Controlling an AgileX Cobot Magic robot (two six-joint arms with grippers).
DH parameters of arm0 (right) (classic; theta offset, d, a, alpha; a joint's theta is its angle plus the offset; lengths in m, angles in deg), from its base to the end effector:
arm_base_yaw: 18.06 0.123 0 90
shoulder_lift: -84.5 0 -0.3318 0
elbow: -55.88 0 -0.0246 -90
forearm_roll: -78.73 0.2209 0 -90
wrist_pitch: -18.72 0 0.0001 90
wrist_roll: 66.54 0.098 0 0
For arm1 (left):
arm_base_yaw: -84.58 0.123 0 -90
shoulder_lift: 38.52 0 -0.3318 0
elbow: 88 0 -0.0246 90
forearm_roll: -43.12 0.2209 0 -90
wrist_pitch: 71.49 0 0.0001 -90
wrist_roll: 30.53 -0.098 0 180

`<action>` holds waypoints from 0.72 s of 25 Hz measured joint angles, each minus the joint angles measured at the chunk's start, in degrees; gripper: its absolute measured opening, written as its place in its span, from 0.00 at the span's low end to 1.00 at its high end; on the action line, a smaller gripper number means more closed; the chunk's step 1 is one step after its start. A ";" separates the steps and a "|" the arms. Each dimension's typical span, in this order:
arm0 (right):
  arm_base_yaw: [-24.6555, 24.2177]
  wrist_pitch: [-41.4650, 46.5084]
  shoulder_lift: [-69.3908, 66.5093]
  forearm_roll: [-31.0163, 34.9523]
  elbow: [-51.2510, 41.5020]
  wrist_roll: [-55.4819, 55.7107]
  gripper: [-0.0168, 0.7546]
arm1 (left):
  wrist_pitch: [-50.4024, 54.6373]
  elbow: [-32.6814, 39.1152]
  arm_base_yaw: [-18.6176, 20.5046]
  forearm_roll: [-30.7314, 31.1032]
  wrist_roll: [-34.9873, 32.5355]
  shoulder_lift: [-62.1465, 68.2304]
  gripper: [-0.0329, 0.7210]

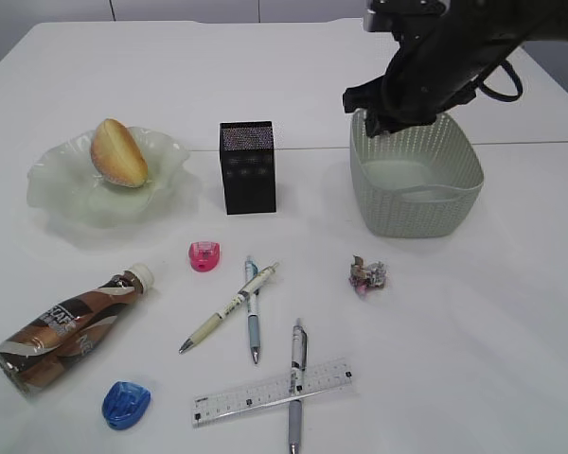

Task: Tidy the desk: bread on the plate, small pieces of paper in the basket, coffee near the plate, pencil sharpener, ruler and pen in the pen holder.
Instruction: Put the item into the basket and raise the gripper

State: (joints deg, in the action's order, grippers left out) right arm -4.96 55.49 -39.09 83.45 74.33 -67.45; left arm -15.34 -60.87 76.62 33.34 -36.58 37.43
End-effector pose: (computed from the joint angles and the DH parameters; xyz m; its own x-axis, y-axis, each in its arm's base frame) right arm 0.4505 0.1098 0.2884 -0.7775 -0.1295 -0.6155 -0.2173 0.9736 0.0697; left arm 0.1715 -0.0380 0.3283 -0.9217 0.1387 -0.3622 0.1966 0.9721 -0.1280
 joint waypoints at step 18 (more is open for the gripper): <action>0.00 18.73 -0.90 -2.88 2.51 5.81 0.62 | 0.92 0.00 0.00 -1.04 0.00 0.00 0.62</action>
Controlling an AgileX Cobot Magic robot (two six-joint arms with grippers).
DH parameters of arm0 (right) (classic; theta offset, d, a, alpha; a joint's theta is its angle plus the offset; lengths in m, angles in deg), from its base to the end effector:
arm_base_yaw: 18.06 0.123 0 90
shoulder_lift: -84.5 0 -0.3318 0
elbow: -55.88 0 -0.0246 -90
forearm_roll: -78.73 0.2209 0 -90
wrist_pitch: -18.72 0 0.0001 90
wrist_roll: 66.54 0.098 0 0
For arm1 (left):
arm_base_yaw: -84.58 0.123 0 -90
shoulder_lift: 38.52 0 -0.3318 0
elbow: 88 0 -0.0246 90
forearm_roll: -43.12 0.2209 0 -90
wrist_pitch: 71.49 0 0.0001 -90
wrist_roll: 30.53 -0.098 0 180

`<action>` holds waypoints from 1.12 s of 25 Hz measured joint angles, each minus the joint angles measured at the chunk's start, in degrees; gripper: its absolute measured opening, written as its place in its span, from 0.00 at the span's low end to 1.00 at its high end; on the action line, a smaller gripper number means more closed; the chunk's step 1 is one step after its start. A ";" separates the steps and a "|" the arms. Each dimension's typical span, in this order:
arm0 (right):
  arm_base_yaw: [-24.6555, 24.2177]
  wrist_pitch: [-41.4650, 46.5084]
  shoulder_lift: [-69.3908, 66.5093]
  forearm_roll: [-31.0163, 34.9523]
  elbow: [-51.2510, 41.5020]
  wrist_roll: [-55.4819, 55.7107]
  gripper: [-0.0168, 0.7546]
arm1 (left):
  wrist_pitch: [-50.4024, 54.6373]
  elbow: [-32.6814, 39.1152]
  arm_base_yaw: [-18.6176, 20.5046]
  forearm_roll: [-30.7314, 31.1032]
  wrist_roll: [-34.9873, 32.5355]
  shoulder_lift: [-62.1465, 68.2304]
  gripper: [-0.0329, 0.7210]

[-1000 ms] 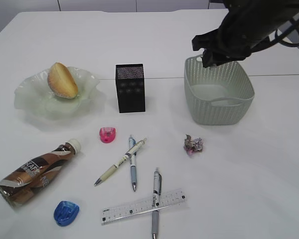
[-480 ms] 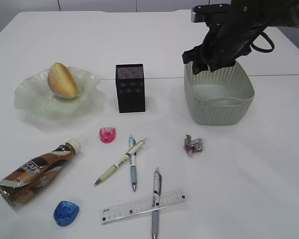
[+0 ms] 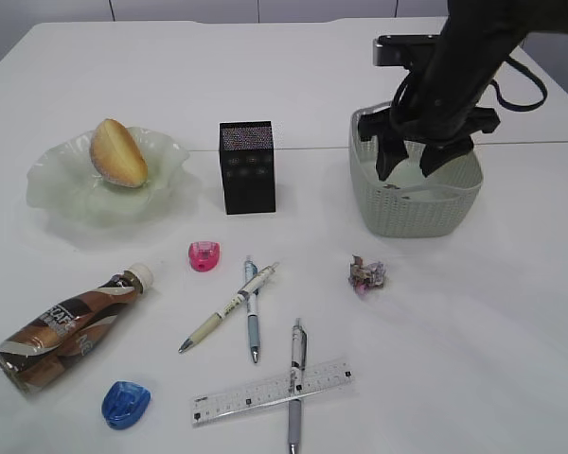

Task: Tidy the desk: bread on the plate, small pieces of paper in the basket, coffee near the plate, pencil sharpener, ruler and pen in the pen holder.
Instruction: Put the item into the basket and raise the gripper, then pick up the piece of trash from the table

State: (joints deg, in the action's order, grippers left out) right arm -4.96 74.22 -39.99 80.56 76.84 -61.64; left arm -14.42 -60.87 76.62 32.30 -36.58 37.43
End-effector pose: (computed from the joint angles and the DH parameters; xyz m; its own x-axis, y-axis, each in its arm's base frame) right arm 0.4313 0.1030 0.2772 -0.9289 -0.1100 -0.3536 -0.1404 0.9882 0.0615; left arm 0.1699 -0.0394 0.3281 -0.9283 0.1319 -0.3476 0.1929 0.9701 -0.1470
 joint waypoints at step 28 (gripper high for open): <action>10.54 10.36 -5.45 -1.84 -1.86 9.34 0.62 | -0.41 0.00 0.00 -1.43 0.00 0.00 0.62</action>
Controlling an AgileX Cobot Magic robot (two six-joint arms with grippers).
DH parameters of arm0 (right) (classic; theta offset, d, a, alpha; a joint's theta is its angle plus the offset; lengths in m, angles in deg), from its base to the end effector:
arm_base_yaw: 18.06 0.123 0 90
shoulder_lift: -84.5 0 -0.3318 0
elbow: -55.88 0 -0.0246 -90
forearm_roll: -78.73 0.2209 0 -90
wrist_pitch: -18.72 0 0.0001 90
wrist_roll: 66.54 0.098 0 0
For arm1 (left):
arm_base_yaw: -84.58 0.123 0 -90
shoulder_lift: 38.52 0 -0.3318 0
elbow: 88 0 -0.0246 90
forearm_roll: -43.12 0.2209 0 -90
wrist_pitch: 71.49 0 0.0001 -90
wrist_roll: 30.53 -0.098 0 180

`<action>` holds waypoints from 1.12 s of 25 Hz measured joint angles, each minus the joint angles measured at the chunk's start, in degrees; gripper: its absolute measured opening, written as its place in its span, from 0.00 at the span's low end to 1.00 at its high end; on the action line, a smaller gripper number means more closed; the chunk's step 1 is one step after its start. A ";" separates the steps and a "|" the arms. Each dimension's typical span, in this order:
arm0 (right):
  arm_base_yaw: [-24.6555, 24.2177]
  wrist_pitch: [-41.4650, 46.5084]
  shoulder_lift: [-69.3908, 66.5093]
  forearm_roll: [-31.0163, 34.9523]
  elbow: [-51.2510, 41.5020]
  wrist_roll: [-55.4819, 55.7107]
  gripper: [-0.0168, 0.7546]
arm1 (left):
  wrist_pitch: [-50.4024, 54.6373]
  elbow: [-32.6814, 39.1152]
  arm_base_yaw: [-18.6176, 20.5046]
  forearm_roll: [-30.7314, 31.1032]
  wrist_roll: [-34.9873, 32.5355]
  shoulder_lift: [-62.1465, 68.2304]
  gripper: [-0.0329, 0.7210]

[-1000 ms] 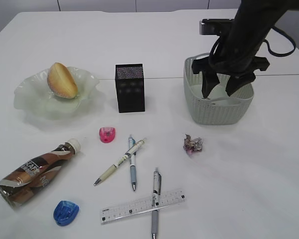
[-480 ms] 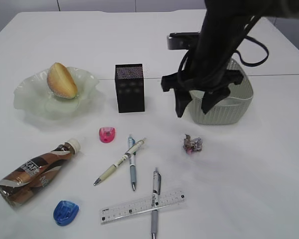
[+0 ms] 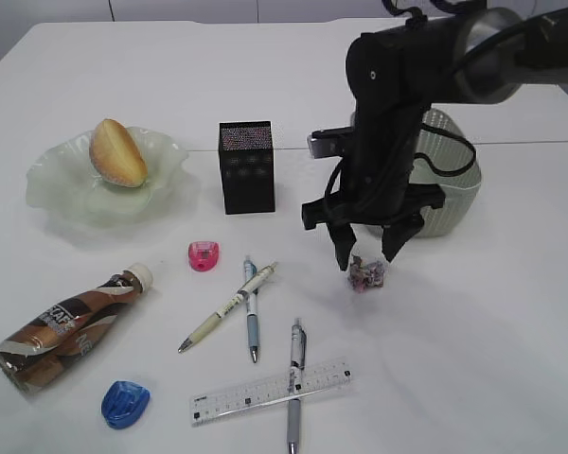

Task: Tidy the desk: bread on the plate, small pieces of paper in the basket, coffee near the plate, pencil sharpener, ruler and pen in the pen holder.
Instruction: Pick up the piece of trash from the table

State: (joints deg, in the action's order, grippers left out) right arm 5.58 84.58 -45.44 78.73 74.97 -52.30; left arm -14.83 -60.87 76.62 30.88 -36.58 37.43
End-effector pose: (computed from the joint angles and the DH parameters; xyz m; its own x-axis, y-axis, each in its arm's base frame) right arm 0.3973 0.1739 0.2239 -0.9851 -0.1627 -0.0556 -0.1637 0.9864 0.0141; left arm 0.1704 -0.0414 0.3287 -0.9279 0.1168 -0.3540 0.1867 0.9676 -0.1701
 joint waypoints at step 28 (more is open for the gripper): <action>0.00 -4.76 -6.67 -3.28 0.00 0.22 0.61 | -1.00 0.00 0.00 2.59 -0.11 0.00 0.62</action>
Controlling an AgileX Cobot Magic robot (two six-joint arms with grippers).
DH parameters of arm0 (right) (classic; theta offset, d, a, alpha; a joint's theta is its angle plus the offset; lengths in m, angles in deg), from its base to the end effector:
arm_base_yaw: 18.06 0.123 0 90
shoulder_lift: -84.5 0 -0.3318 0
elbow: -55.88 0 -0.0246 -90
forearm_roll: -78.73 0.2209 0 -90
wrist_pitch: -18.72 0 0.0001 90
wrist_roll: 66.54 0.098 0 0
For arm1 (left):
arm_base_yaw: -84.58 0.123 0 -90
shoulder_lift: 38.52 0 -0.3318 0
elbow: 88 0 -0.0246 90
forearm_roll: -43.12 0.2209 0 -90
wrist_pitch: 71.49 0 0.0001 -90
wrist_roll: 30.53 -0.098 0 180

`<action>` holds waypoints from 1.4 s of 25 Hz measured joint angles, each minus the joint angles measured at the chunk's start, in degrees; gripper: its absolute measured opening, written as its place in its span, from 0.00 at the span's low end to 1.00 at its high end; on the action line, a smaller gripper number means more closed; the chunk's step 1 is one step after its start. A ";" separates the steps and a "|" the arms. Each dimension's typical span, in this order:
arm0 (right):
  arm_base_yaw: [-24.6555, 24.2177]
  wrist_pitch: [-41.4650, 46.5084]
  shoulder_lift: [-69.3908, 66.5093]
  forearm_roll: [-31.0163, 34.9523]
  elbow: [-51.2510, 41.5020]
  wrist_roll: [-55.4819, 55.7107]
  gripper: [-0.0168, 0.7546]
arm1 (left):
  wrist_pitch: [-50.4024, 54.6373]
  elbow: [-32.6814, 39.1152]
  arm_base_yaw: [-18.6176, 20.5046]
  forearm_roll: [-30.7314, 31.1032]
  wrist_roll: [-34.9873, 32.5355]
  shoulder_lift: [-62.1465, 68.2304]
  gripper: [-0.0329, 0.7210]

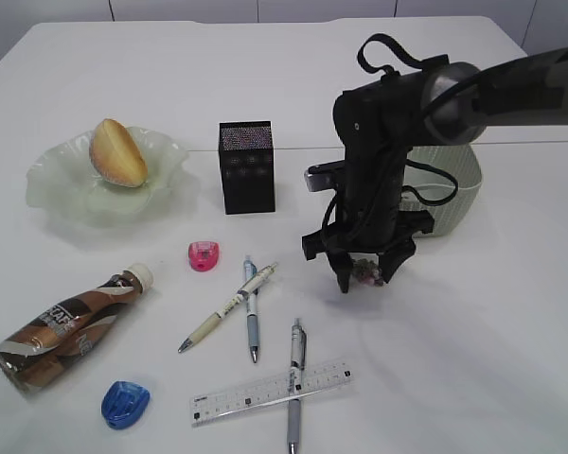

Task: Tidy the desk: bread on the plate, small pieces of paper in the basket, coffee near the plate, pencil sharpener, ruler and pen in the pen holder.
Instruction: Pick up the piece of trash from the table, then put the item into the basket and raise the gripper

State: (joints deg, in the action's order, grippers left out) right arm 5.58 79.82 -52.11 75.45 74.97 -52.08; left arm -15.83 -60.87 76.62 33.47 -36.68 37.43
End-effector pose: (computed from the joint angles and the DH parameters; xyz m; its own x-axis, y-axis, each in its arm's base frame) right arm 0.4149 0.1762 0.1728 -0.9818 -0.1868 -0.0353 -0.1853 0.9817 -0.0433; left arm 0.1723 -0.0378 0.3286 -0.9183 0.1401 -0.3703 0.1985 0.9722 -0.1243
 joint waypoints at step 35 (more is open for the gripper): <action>-9.53 -3.51 13.06 -2.44 10.98 -0.87 0.13 | -1.52 0.00 0.00 0.09 0.00 0.00 0.62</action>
State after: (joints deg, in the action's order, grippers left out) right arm -3.95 76.31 -39.05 73.00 85.96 -52.96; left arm -17.35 -60.87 76.62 33.56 -36.68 37.43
